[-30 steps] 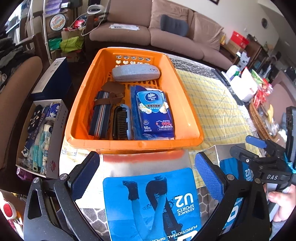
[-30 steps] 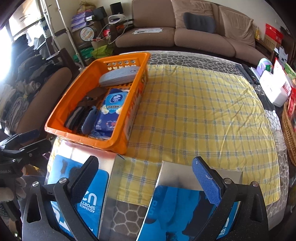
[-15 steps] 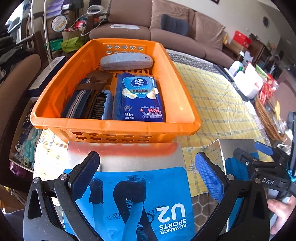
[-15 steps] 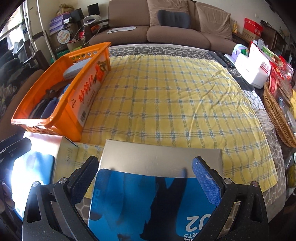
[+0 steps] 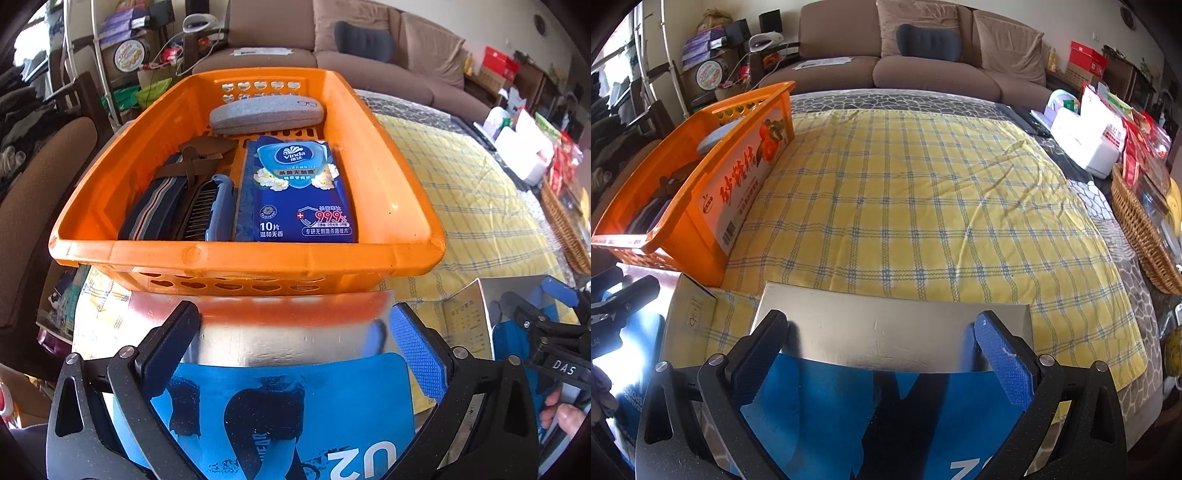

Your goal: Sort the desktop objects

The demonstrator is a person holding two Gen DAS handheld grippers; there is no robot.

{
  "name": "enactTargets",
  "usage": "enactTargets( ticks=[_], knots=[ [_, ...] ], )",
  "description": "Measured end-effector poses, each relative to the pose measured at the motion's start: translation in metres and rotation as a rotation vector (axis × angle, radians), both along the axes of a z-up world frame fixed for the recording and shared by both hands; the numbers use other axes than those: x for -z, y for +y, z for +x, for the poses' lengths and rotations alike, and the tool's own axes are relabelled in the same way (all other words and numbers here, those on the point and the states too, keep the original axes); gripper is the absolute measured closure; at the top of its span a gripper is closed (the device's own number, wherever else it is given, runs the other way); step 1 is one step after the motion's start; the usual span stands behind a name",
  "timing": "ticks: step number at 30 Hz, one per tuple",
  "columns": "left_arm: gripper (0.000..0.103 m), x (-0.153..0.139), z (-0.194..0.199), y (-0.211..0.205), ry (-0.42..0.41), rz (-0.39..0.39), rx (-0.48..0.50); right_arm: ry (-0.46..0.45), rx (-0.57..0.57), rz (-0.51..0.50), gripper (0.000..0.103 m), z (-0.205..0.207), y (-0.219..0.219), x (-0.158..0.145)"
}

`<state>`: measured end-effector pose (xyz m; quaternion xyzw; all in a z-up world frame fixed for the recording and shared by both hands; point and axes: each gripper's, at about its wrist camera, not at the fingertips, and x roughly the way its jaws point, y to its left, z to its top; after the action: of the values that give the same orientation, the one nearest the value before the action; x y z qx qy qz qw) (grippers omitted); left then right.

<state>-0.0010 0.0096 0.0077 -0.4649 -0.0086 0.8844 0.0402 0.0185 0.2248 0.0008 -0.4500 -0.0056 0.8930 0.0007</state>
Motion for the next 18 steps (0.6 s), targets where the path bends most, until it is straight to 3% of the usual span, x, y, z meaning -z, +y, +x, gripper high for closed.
enactTargets(
  ticks=[3,18],
  knots=[
    [0.000,0.0039,-0.0004,0.0039,0.015,-0.036,-0.001,0.016,0.004,0.001,0.000,-0.0003,0.0008,0.0017],
    [0.000,0.0056,-0.0034,0.0032,0.022,-0.042,-0.025,0.023,0.013,-0.003,0.000,-0.0016,0.0007,0.0031]
  ],
)
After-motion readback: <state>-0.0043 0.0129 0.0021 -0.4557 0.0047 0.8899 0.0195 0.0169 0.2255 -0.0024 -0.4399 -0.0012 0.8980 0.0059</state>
